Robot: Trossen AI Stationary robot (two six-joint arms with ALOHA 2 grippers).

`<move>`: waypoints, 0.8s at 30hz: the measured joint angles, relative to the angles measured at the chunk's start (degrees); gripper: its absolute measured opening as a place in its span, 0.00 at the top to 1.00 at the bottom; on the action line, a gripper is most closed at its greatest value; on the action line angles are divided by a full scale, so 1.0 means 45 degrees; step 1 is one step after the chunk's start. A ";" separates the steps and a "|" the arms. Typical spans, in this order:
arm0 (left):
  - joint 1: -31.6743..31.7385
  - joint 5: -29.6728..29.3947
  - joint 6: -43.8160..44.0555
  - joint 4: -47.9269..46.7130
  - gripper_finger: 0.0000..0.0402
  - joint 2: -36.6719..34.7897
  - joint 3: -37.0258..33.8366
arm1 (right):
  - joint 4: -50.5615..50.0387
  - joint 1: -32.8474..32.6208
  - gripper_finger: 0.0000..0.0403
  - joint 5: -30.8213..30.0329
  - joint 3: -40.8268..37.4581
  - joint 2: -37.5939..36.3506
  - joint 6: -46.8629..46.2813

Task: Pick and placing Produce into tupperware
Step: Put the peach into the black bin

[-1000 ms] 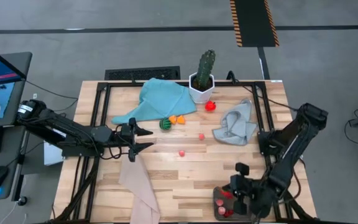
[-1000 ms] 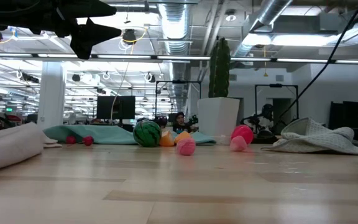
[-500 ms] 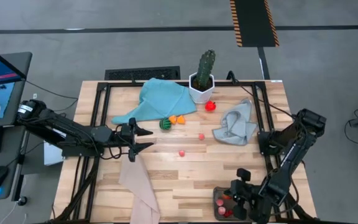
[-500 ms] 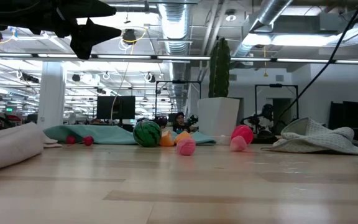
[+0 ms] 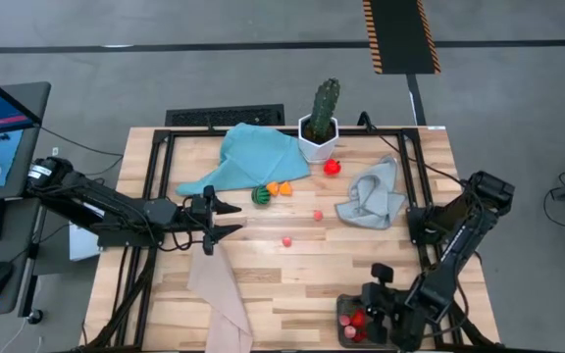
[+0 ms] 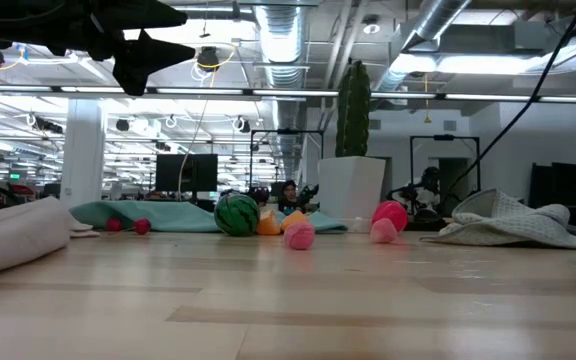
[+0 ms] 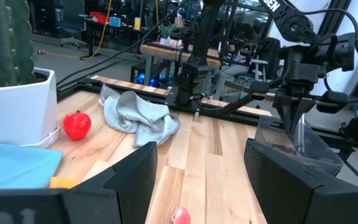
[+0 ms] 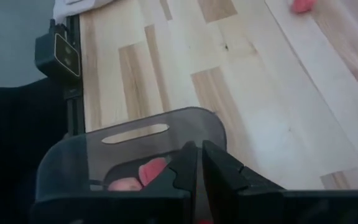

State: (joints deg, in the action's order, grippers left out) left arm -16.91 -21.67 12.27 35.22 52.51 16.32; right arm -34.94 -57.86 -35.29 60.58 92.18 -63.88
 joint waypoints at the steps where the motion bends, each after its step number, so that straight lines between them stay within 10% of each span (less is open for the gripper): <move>1: 0.0000 0.0000 0.0001 0.0000 0.43 0.0000 0.0000 | 0.0000 0.0054 0.88 0.0000 0.0000 0.0000 0.0170; 24: 0.0000 0.0005 0.0005 0.0029 0.43 -0.0005 0.0000 | -0.0470 0.4352 0.76 0.1077 0.0024 -0.2104 0.4142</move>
State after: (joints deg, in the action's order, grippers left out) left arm -16.91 -21.65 12.29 35.35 52.49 16.32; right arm -37.05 -38.27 -30.44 60.69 82.72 -45.25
